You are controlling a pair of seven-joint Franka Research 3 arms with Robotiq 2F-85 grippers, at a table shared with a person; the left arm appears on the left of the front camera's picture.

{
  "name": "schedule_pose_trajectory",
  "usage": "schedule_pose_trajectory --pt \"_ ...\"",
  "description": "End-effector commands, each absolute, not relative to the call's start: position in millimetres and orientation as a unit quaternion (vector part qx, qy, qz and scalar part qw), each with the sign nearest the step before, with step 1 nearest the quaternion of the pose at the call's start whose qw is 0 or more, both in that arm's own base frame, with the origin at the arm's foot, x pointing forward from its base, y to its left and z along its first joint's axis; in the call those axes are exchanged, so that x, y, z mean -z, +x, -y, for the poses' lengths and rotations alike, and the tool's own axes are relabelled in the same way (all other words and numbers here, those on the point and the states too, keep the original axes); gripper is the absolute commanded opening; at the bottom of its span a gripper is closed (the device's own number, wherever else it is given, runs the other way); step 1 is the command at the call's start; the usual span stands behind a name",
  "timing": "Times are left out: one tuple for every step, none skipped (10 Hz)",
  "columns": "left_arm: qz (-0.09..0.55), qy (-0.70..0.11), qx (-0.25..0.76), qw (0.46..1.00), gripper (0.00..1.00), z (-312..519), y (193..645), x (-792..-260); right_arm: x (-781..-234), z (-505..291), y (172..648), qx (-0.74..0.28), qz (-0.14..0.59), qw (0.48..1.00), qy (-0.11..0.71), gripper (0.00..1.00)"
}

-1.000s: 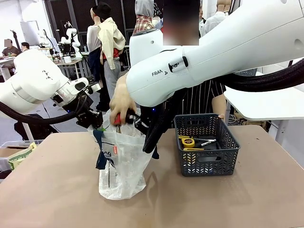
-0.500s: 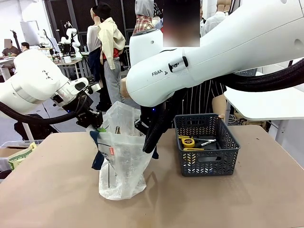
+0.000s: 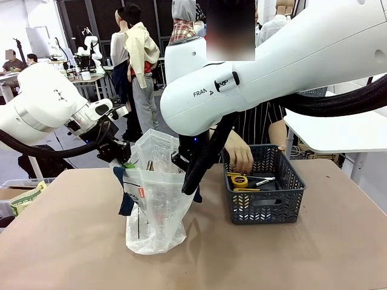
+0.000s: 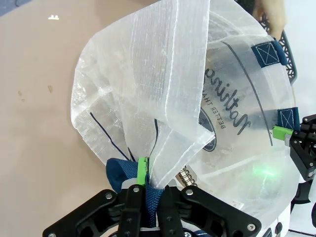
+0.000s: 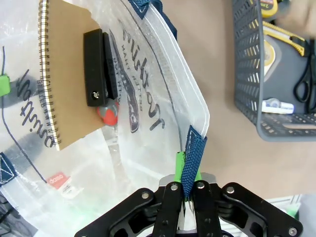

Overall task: Transfer purchased items from the store into the shopping bag.
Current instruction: Move the Reusable shopping bag to the right side of the table.

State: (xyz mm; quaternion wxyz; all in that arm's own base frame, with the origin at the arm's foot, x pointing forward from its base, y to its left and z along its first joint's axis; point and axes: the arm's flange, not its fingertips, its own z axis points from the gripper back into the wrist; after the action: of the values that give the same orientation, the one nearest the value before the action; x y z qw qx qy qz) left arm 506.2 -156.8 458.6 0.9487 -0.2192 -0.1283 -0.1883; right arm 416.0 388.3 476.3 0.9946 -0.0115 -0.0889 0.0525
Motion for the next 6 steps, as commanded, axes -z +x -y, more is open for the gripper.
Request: schedule_pose_trajectory --pt "0.13 -0.221 0.186 0.949 0.0 155.6 504.4 -459.0 -474.7 -387.6 414.6 -0.053 0.089 0.995 -0.012 0.0" --pt "0.13 -0.221 0.186 0.949 0.0 155.6 504.4 -459.0 -474.7 -387.6 414.6 -0.053 0.089 0.995 -0.012 0.0" --pt "0.13 -0.221 0.186 0.949 0.0 155.6 504.4 -459.0 -474.7 -387.6 414.6 -0.053 0.089 0.995 -0.012 0.0" --pt "0.13 -0.221 0.186 0.949 0.0 155.6 504.4 -459.0 -474.7 -387.6 414.6 -0.053 0.089 0.995 -0.012 0.0" --pt "0.13 -0.221 0.186 0.949 0.0 155.6 504.4 -459.0 -474.7 -387.6 414.6 -0.053 0.089 0.995 -0.012 0.0" --pt "0.13 -0.221 0.186 0.949 0.0 155.6 504.4 -459.0 -474.7 -387.6 414.6 -0.053 0.089 0.995 -0.012 0.0"
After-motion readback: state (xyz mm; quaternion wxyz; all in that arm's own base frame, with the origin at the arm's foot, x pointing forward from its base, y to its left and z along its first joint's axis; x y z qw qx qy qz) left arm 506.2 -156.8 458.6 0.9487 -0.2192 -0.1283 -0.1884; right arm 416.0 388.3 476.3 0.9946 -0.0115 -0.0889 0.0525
